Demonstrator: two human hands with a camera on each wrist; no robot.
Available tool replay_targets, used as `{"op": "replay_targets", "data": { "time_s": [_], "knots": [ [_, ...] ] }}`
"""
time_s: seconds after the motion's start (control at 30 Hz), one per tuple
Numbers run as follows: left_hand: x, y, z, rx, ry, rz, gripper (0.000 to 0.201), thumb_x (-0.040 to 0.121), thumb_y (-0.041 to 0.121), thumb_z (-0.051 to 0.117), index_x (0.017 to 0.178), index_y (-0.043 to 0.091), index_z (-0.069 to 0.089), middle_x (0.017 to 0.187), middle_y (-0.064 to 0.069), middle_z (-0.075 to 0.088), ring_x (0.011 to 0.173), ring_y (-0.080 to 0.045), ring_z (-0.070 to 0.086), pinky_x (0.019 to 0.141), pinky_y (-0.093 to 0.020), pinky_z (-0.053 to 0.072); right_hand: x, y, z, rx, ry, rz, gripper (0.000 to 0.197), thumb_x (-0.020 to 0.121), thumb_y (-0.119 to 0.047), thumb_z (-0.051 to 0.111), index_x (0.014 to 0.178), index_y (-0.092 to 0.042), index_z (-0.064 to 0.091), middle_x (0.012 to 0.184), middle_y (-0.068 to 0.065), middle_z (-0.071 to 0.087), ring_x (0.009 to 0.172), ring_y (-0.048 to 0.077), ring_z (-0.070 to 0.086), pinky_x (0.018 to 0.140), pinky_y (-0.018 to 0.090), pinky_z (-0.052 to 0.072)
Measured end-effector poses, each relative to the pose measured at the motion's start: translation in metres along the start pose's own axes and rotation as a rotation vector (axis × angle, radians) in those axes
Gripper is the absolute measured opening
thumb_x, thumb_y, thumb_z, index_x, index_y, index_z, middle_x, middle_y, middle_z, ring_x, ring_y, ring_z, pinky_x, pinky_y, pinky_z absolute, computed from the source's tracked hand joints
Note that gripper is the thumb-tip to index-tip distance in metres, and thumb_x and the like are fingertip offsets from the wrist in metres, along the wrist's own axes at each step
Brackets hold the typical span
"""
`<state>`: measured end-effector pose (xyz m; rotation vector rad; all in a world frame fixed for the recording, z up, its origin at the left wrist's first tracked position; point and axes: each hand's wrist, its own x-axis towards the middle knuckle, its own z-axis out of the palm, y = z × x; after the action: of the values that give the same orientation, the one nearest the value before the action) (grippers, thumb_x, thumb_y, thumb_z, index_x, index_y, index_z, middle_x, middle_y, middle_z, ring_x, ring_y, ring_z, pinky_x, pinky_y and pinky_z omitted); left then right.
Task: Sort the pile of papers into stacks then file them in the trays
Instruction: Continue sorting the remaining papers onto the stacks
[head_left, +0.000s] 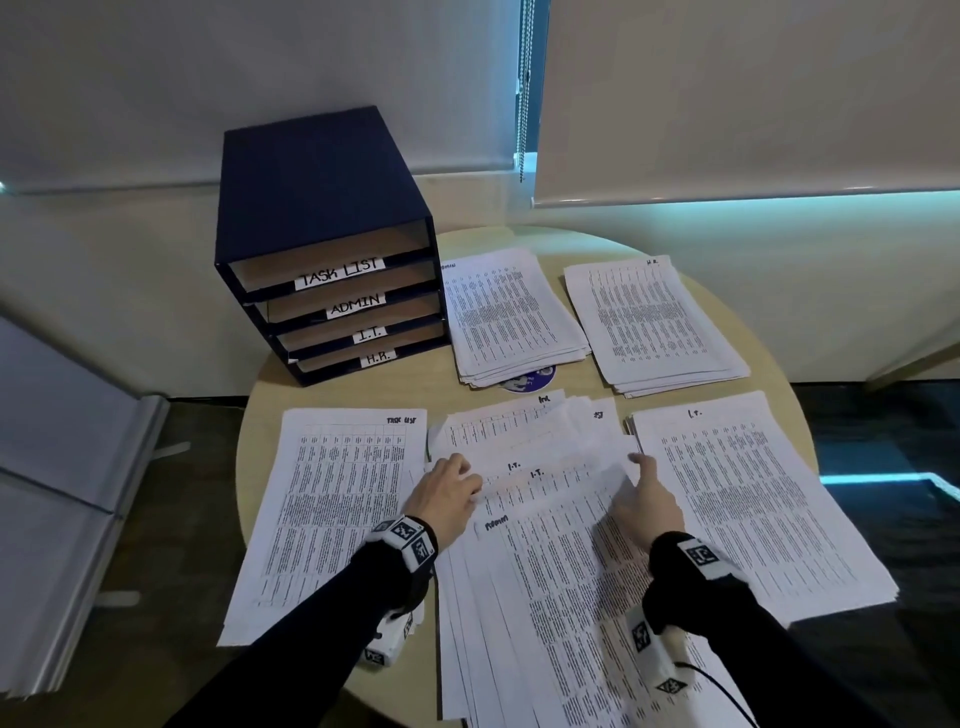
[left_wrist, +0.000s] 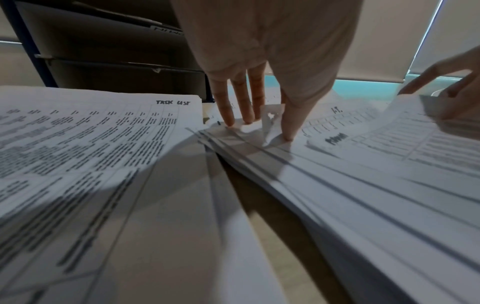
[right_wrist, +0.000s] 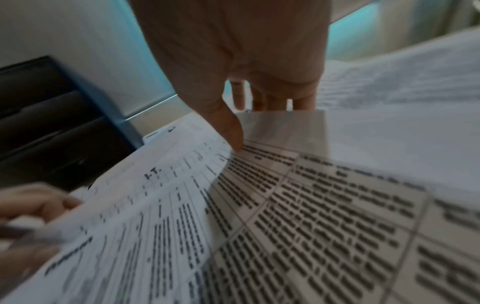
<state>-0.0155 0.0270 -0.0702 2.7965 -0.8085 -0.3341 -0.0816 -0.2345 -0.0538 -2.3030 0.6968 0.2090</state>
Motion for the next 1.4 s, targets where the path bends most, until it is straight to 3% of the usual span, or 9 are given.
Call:
{"op": "replay_targets", "data": {
  "time_s": [0.1, 0.3, 0.53, 0.7, 0.8, 1.0, 1.13, 1.27, 1.4],
  "knots": [
    [0.001, -0.001, 0.000, 0.012, -0.008, 0.008, 0.017, 0.096, 0.022, 0.050, 0.110, 0.015, 0.057, 0.120, -0.002, 0.041, 0.111, -0.020, 0.040, 0.090, -0.028, 0.038, -0.001, -0.011, 0.006, -0.214, 0.095, -0.105, 0.042, 0.098, -0.028, 0.040, 0.139, -0.019, 0.034, 0.126, 0.015, 0.043, 0.106, 0.031, 0.050, 0.086, 0.044, 0.047],
    [0.002, -0.001, -0.002, 0.023, 0.015, 0.046, 0.011, 0.093, 0.022, 0.057, 0.096, 0.011, 0.059, 0.108, -0.002, 0.041, 0.097, -0.021, 0.043, 0.088, -0.033, 0.039, 0.006, -0.035, 0.017, -0.488, 0.001, -0.407, 0.047, 0.092, -0.030, 0.055, 0.136, -0.039, 0.042, 0.147, 0.002, 0.030, 0.135, 0.023, 0.026, 0.107, 0.048, 0.030],
    [-0.008, -0.003, -0.009, 0.089, 0.057, 0.223, 0.022, 0.073, 0.011, 0.081, 0.071, 0.014, 0.060, 0.082, 0.002, 0.051, 0.061, -0.016, 0.047, 0.055, -0.024, 0.040, 0.007, -0.044, 0.028, -0.580, -0.015, -0.440, 0.022, 0.092, -0.028, 0.052, 0.111, -0.028, 0.060, 0.138, -0.003, 0.040, 0.133, 0.022, 0.028, 0.112, 0.051, 0.011],
    [-0.011, -0.004, -0.004, 0.124, 0.041, 0.415, 0.034, 0.059, 0.003, 0.087, 0.084, 0.019, 0.071, 0.079, 0.010, 0.064, 0.066, -0.011, 0.056, 0.062, -0.021, 0.051, 0.002, -0.034, 0.032, -0.586, 0.052, -0.574, 0.007, 0.080, -0.032, 0.071, 0.078, -0.028, 0.067, 0.145, -0.003, 0.044, 0.138, 0.031, 0.032, 0.107, 0.062, 0.017],
    [-0.013, -0.007, 0.002, 0.128, 0.062, 0.453, 0.037, 0.063, -0.001, 0.083, 0.092, 0.017, 0.069, 0.085, 0.007, 0.064, 0.069, -0.012, 0.056, 0.065, -0.025, 0.052, 0.000, -0.028, 0.035, -0.507, 0.092, -0.601, 0.003, 0.080, -0.027, 0.072, 0.083, -0.028, 0.070, 0.119, -0.006, 0.064, 0.126, 0.029, 0.048, 0.105, 0.063, 0.020],
    [-0.016, 0.000, -0.018, -0.085, 0.055, 0.031, 0.029, 0.097, 0.001, 0.028, 0.116, 0.013, 0.045, 0.114, 0.000, 0.048, 0.082, -0.014, 0.054, 0.067, -0.022, 0.046, -0.003, -0.015, 0.037, -0.458, 0.182, -0.689, 0.021, 0.063, -0.019, 0.087, 0.074, -0.028, 0.072, 0.078, -0.012, 0.063, 0.088, 0.023, 0.063, 0.096, 0.053, 0.034],
    [0.002, -0.013, -0.016, -0.428, 0.033, -0.317, 0.020, 0.096, 0.004, 0.043, 0.099, 0.021, 0.054, 0.098, 0.007, 0.056, 0.087, -0.014, 0.057, 0.079, -0.030, 0.050, -0.003, -0.013, 0.039, -0.480, 0.185, -0.747, 0.021, 0.064, -0.021, 0.086, 0.077, -0.030, 0.072, 0.080, -0.014, 0.062, 0.091, 0.021, 0.061, 0.097, 0.050, 0.034],
    [0.015, -0.016, -0.023, -0.607, -0.093, -0.372, 0.007, 0.085, 0.013, 0.070, 0.083, 0.018, 0.065, 0.068, 0.005, 0.057, 0.062, -0.011, 0.053, 0.061, -0.024, 0.045, -0.002, -0.012, 0.039, -0.458, 0.198, -0.810, 0.024, 0.066, -0.016, 0.084, 0.084, -0.028, 0.072, 0.081, -0.013, 0.063, 0.089, 0.022, 0.061, 0.096, 0.046, 0.029],
    [0.024, -0.016, -0.034, -0.496, -0.186, -0.302, 0.019, 0.077, 0.021, 0.080, 0.072, 0.019, 0.061, 0.070, 0.006, 0.060, 0.064, -0.011, 0.056, 0.059, -0.023, 0.044, -0.001, -0.009, 0.038, -0.448, 0.174, -0.798, 0.025, 0.069, -0.016, 0.082, 0.087, -0.028, 0.072, 0.082, -0.013, 0.063, 0.088, 0.021, 0.060, 0.094, 0.042, 0.027]
  ]
}}
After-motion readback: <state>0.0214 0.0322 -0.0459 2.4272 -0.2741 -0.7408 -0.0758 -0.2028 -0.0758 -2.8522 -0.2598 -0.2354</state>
